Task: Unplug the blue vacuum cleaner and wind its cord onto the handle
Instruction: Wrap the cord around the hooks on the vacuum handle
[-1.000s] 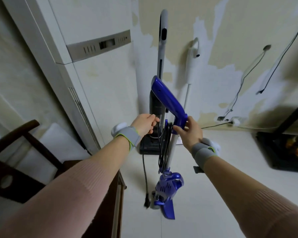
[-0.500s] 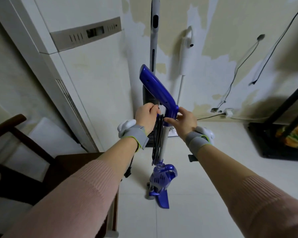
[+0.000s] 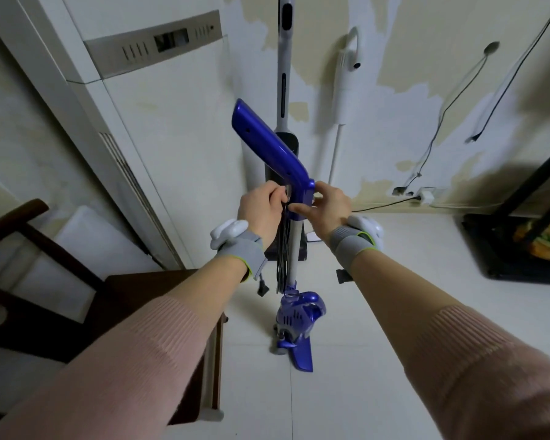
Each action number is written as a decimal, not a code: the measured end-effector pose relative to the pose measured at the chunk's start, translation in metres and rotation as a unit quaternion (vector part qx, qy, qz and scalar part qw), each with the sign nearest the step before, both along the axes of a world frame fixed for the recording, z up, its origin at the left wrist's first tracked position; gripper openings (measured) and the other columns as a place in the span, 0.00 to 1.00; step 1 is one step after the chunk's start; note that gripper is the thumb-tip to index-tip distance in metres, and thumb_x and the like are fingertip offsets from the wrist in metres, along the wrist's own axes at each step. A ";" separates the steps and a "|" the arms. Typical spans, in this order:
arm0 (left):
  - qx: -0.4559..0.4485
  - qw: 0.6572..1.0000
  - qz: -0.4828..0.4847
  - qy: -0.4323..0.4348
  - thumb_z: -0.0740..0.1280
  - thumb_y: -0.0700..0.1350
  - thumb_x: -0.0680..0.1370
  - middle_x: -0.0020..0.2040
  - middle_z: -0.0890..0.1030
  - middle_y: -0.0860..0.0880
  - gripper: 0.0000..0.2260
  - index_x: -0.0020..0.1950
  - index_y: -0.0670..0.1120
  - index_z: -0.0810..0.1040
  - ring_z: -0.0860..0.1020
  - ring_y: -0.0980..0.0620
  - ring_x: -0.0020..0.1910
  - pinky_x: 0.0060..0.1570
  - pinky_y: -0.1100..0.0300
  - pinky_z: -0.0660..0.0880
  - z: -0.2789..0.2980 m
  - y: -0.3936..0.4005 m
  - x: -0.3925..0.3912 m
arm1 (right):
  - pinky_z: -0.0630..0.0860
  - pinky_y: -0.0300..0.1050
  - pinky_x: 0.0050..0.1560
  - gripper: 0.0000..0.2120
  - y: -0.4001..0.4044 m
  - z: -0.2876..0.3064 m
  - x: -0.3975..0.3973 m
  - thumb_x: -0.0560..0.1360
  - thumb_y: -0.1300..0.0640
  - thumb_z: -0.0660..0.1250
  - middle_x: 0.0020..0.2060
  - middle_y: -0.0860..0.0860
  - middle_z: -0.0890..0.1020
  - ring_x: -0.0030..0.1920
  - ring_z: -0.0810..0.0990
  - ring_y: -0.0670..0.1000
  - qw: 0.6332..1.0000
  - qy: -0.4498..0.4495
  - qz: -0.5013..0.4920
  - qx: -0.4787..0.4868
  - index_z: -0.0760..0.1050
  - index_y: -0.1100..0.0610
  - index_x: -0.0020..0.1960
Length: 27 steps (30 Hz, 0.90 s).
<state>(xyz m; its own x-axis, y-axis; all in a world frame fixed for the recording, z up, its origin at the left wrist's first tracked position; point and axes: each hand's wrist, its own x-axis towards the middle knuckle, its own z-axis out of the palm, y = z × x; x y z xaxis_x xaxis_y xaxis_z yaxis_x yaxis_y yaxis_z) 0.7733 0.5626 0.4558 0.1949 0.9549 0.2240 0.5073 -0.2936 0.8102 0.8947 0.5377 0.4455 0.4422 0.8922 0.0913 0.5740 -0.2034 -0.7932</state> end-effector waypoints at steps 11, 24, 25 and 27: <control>-0.051 0.996 0.071 -0.029 0.65 0.48 0.77 0.41 0.86 0.47 0.12 0.47 0.44 0.86 0.79 0.51 0.38 0.41 0.63 0.75 -0.040 -0.041 -0.024 | 0.68 0.34 0.33 0.19 -0.011 0.007 -0.007 0.66 0.51 0.76 0.42 0.52 0.81 0.38 0.76 0.50 0.999 -0.005 0.026 -0.017 0.77 0.57 0.53; -0.239 0.971 0.026 0.001 0.74 0.48 0.66 0.33 0.81 0.37 0.12 0.33 0.44 0.73 0.76 0.45 0.31 0.40 0.55 0.77 -0.016 -0.056 -0.010 | 0.61 0.40 0.26 0.17 -0.058 0.045 -0.008 0.64 0.48 0.76 0.28 0.48 0.74 0.27 0.70 0.45 0.982 -0.075 -0.025 -0.169 0.68 0.50 0.32; -0.250 0.968 0.030 -0.014 0.75 0.47 0.67 0.38 0.84 0.38 0.11 0.38 0.44 0.75 0.80 0.43 0.35 0.43 0.55 0.79 -0.017 -0.058 -0.008 | 0.60 0.38 0.26 0.15 -0.058 0.045 -0.005 0.64 0.48 0.76 0.27 0.47 0.73 0.26 0.69 0.43 0.982 -0.074 -0.027 -0.174 0.69 0.50 0.34; -0.264 0.964 0.018 -0.016 0.74 0.45 0.69 0.42 0.85 0.38 0.10 0.44 0.41 0.79 0.83 0.41 0.43 0.47 0.49 0.81 -0.020 -0.056 -0.001 | 0.65 0.39 0.28 0.12 -0.057 0.048 0.004 0.63 0.49 0.76 0.28 0.47 0.75 0.28 0.73 0.47 0.979 -0.086 -0.012 -0.186 0.75 0.51 0.39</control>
